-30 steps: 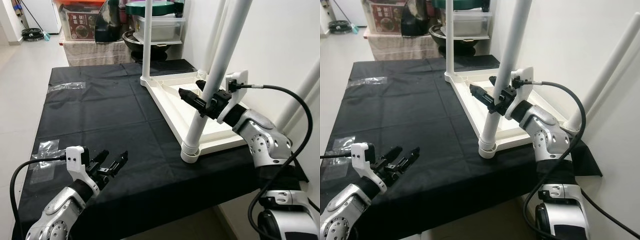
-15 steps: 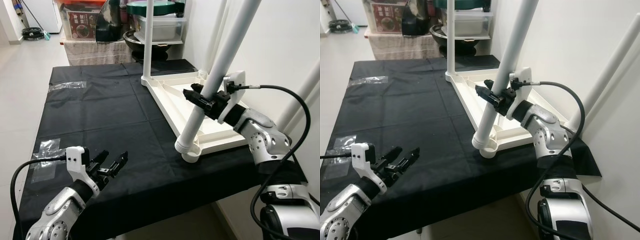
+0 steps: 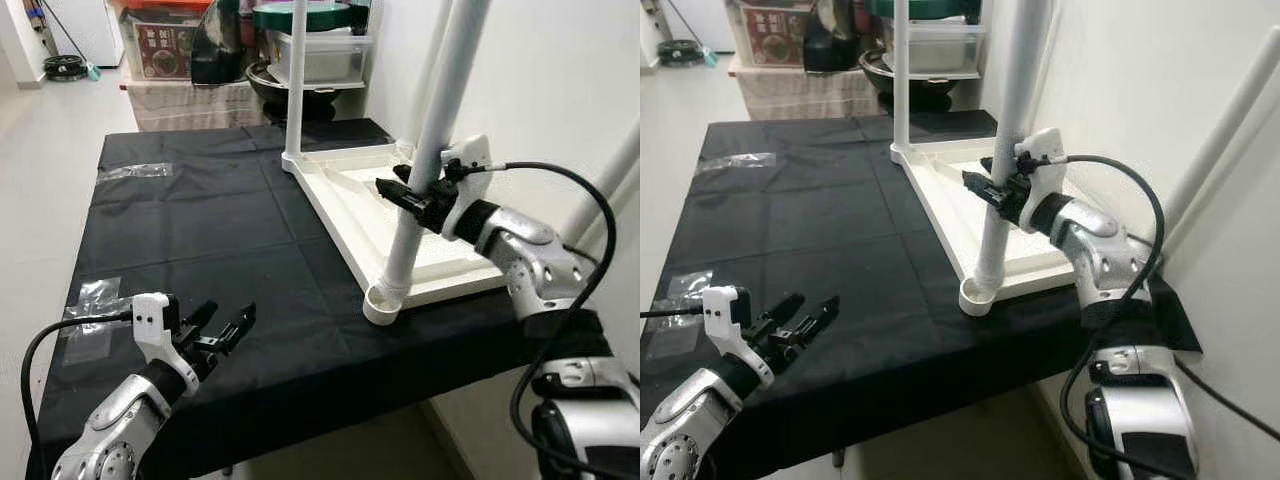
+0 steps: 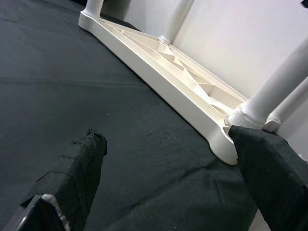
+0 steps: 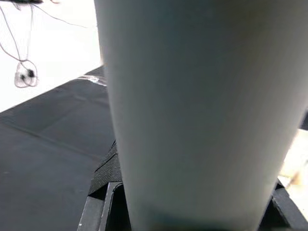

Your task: Building children table

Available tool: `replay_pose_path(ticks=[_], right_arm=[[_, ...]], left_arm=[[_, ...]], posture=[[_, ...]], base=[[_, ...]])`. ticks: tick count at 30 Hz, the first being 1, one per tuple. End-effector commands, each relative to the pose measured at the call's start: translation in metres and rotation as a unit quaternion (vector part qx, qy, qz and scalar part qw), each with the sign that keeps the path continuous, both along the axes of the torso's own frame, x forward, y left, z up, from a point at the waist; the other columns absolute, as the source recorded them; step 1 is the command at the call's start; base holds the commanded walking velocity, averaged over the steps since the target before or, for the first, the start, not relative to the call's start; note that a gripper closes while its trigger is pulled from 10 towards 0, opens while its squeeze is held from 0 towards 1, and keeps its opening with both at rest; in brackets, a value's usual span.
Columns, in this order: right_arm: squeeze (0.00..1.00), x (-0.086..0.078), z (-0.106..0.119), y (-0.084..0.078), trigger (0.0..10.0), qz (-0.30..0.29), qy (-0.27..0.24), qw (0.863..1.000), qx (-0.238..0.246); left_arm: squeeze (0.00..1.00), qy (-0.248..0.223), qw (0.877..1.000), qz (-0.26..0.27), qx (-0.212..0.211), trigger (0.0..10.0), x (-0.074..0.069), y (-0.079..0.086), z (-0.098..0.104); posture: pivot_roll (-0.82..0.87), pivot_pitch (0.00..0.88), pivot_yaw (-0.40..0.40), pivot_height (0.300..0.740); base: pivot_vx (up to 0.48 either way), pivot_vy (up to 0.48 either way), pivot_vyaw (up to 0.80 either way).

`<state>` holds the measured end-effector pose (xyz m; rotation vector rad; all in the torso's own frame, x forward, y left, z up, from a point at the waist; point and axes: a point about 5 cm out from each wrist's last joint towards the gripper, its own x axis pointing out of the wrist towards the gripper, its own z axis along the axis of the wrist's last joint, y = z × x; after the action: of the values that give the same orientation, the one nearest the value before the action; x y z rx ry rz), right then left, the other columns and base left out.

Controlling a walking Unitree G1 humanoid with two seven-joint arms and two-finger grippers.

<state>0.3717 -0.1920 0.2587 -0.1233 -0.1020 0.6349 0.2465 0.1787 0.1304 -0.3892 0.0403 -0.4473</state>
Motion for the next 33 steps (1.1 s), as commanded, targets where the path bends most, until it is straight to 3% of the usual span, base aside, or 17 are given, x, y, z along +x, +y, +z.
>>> replay_pose_path(ticks=[1,6,11,19,33], right_arm=[[0.0,0.001,0.005,-0.001,0.0,0.001,-0.008,1.0,-0.019],[0.0,0.004,0.009,-0.007,0.0,-0.016,0.0,1.0,-0.004],[0.0,-0.002,0.0,0.005,0.0,-0.002,0.006,1.0,0.002],[0.0,-0.01,0.001,0.019,0.0,0.033,-0.008,0.999,-0.002],[0.0,-0.018,-0.008,0.023,0.0,0.047,-0.002,0.999,-0.019]], left_arm=[[0.0,0.005,1.0,-0.009,0.003,10.0,-0.001,-0.002,-0.002],[0.0,0.005,1.0,-0.009,0.0,10.0,0.0,-0.004,-0.002],[0.0,0.006,1.0,-0.009,-0.002,10.0,-0.001,-0.004,-0.003],[0.0,0.007,1.0,-0.008,-0.003,10.0,-0.001,-0.004,-0.004],[0.0,0.008,1.0,-0.007,-0.002,10.0,-0.001,-0.002,-0.003]], posture=[[0.01,0.0,-0.088,0.74],[0.0,0.0,-0.092,0.74],[0.01,0.0,-0.093,0.74],[0.0,0.0,-0.094,0.74],[0.0,0.0,-0.088,0.74]], base=[[0.0,0.0,0.0],[0.0,0.0,0.0],[0.0,0.0,0.0],[0.0,0.0,0.0],[0.0,0.0,0.0]])
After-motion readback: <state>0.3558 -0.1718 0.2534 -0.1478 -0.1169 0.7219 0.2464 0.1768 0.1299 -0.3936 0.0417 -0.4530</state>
